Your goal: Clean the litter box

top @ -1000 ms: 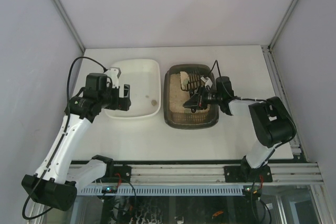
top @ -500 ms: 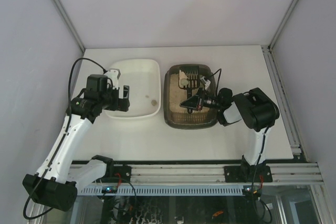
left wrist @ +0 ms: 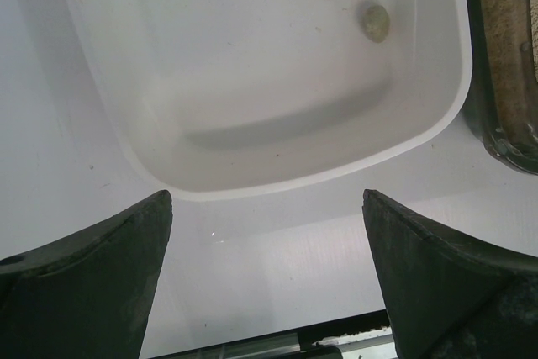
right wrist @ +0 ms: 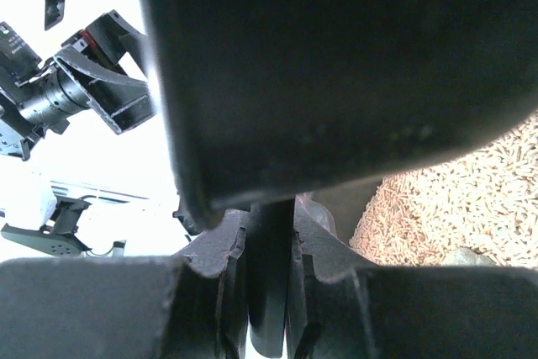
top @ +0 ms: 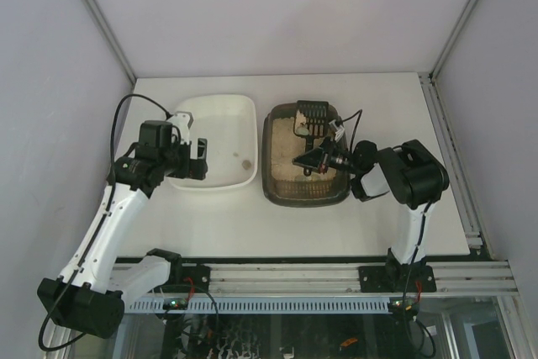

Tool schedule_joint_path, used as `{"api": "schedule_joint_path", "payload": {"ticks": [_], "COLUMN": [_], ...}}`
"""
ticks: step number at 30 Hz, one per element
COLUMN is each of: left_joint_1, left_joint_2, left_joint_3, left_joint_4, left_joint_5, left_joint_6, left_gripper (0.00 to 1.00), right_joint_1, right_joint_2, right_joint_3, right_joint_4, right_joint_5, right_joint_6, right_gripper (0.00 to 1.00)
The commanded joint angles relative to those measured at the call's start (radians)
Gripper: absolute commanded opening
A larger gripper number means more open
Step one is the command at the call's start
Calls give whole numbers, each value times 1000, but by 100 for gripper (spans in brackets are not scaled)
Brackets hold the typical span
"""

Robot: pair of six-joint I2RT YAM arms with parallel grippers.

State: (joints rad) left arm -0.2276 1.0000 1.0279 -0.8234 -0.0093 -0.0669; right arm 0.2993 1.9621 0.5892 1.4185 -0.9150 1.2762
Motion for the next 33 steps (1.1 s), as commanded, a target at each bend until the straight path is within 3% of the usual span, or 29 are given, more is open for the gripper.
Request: {"api": "schedule_joint_path", "payload": {"ticks": [1, 5, 9, 14, 18, 22, 24, 27, 30, 33], "left_joint_1": [6, 6, 5, 6, 7, 8, 7, 7, 7, 9], "left_joint_2": [-16, -16, -20, -27, -27, -29, -29, -28, -30, -32], "left_joint_3": [-23, -26, -26, -30, -32, -33, -33, -37, -39, -38], "left_joint_4": [35, 36, 35, 35, 32, 33, 33, 33, 35, 35], "left_joint_5": [26, 29, 32, 34, 38, 39, 39, 42, 42, 43], "left_joint_6": [21, 22, 22, 24, 24, 24, 24, 25, 26, 27], "left_gripper": [98, 98, 98, 98, 98, 98, 98, 98, 98, 98], "right_joint_1": [25, -29, 44, -39, 71, -48, -18, 49, -21, 24], "right_joint_2": [-16, -20, -24, -35, -89, -72, -51, -99, -94, -61], "right_joint_3": [20, -5, 51, 7, 56, -24, 1, 13, -35, -4], "right_joint_4": [83, 85, 71, 83, -104, 72, 61, -80, 54, 80], "right_joint_5": [-9, 41, -21, 16, -70, -14, -67, -116, -83, -128], "right_joint_6": [49, 89, 115, 165, 95, 249, 273, 187, 274, 314], "right_gripper": [0, 0, 0, 0, 0, 0, 0, 0, 0, 0]}}
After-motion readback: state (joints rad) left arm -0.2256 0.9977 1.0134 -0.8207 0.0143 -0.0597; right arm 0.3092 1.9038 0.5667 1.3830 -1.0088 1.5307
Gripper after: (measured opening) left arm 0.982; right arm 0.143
